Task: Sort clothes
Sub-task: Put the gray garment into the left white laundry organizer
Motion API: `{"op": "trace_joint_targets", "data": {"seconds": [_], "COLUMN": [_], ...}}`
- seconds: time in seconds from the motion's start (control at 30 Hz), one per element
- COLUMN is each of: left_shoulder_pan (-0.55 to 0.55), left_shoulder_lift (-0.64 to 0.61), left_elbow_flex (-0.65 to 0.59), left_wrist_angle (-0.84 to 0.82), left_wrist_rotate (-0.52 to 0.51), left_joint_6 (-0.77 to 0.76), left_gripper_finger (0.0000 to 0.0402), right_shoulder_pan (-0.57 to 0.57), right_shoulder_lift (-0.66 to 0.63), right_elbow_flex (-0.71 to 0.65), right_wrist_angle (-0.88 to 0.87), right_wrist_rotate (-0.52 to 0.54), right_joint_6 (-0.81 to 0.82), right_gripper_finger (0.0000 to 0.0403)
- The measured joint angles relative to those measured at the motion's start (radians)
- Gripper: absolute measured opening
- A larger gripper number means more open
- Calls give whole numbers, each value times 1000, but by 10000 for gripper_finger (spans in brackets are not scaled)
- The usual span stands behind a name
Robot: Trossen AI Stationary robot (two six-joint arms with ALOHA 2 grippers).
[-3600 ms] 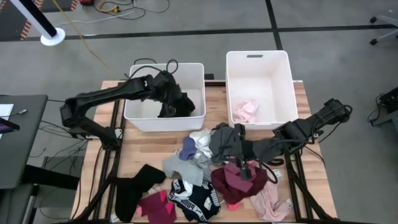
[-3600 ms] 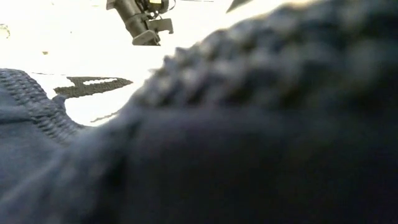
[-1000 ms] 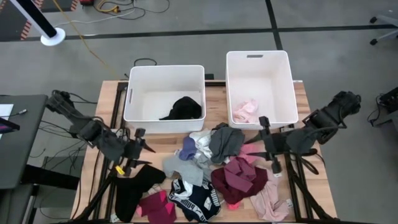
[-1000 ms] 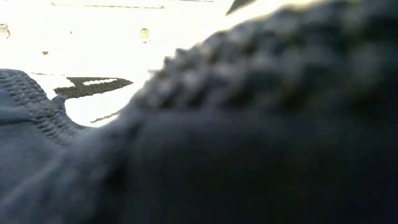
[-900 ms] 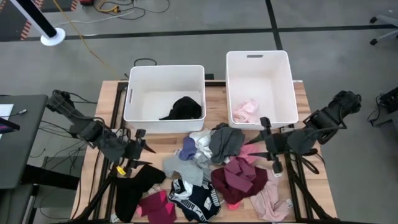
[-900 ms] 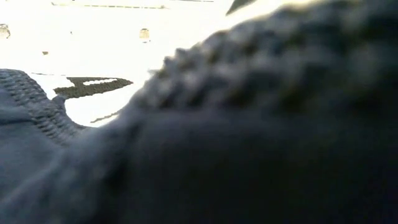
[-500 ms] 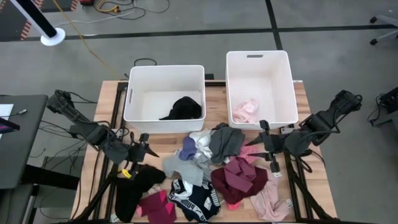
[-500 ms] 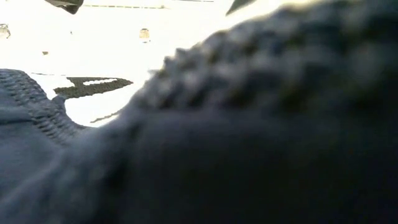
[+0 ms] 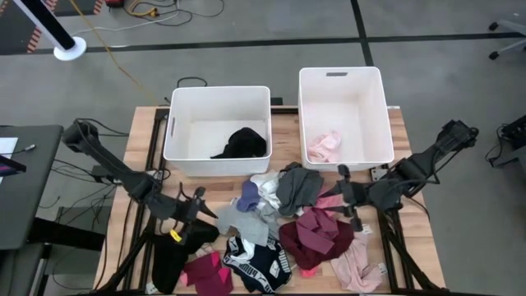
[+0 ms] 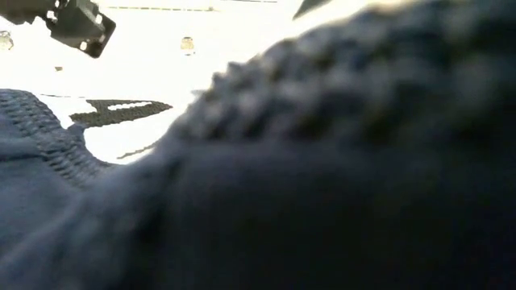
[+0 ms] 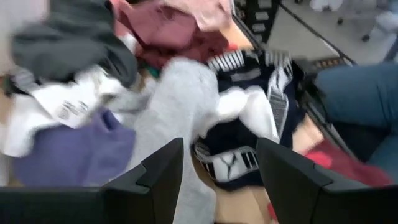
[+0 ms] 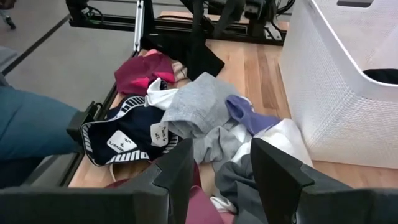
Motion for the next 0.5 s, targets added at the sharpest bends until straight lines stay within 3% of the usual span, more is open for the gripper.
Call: {"op": "trace_joint_targets", "data": {"seconds": [0.5], "left_shoulder_pan": [22], "left_shoulder_lift": [334], "left_elbow_flex": [-3], "left_wrist_angle": [227], "left_wrist_rotate": [-87], "left_joint_6": [44], "left_gripper_finger": [196], "right_shoulder_pan": [0], "right_shoulder_lift": [12], "right_elbow_flex": [0], "right_wrist_angle": [52], "right_wrist_rotate": [-4], "right_joint_6": [-9], "right_gripper_finger": [175]}}
